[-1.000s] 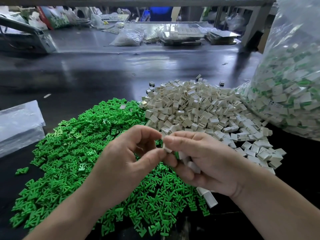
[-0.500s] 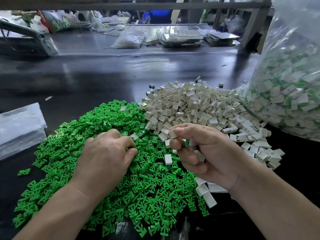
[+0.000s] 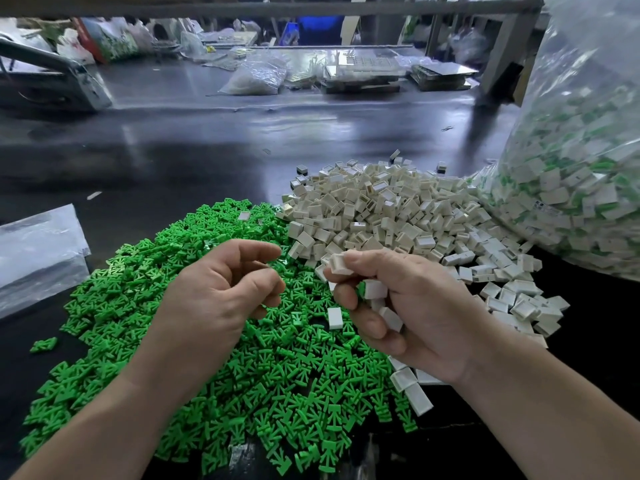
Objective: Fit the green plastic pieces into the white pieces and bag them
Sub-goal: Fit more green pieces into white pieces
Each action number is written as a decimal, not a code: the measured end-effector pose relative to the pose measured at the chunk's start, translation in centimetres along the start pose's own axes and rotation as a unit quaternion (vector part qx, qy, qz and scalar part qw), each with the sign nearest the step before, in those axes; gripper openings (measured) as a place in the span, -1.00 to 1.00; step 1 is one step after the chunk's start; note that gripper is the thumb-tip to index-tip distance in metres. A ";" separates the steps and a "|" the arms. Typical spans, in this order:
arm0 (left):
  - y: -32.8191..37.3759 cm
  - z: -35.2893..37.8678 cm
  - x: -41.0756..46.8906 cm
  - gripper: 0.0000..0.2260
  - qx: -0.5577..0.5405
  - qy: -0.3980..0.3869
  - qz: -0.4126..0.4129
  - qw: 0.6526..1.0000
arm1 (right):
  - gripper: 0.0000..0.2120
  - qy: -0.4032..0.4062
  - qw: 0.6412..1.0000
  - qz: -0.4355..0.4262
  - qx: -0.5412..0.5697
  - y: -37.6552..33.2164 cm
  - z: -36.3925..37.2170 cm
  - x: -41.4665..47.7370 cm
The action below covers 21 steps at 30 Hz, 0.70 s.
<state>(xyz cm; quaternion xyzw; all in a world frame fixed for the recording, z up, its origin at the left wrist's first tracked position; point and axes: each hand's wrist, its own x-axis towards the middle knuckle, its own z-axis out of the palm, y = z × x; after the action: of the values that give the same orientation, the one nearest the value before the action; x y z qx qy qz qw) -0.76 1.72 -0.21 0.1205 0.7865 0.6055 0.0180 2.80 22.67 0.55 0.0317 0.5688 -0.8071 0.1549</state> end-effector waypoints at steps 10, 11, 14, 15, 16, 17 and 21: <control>0.2 0.8 -0.2 -0.83 -0.144 -0.041 -0.030 0.988 | -0.71 0.014 0.999 -0.015 -0.041 0.0 0.6 -0.2; 0.1 0.8 -0.2 -0.84 -0.124 -0.033 -0.021 0.991 | -0.71 0.018 0.998 -0.022 -0.052 0.1 0.6 -0.1; 0.1 0.9 -0.4 -0.89 -0.146 -0.031 -0.031 0.988 | -0.79 0.023 0.993 -0.057 -0.100 0.4 0.9 -0.2; 0.2 1.0 -0.4 -0.94 -0.181 -0.042 -0.040 0.982 | -0.81 0.025 0.991 -0.068 -0.108 0.6 0.9 -0.2; 0.4 1.2 -0.5 -0.98 -0.214 -0.053 -0.051 0.974 | -0.81 0.027 0.990 -0.076 -0.112 0.8 1.0 -0.2; 0.5 1.4 -0.6 -0.99 -0.241 -0.063 -0.060 0.967 | -0.81 0.028 0.990 -0.081 -0.114 0.9 1.1 -0.2; 0.7 1.8 -0.8 -0.96 -0.284 -0.083 -0.075 0.952 | -0.80 0.027 0.989 -0.092 -0.109 1.0 1.2 -0.3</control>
<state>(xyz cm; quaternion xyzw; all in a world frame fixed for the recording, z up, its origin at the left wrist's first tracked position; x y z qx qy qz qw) 0.46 3.40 -0.14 0.1008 0.5845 0.7885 0.1626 3.47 21.31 0.15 -0.0164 0.6578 -0.7500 0.0671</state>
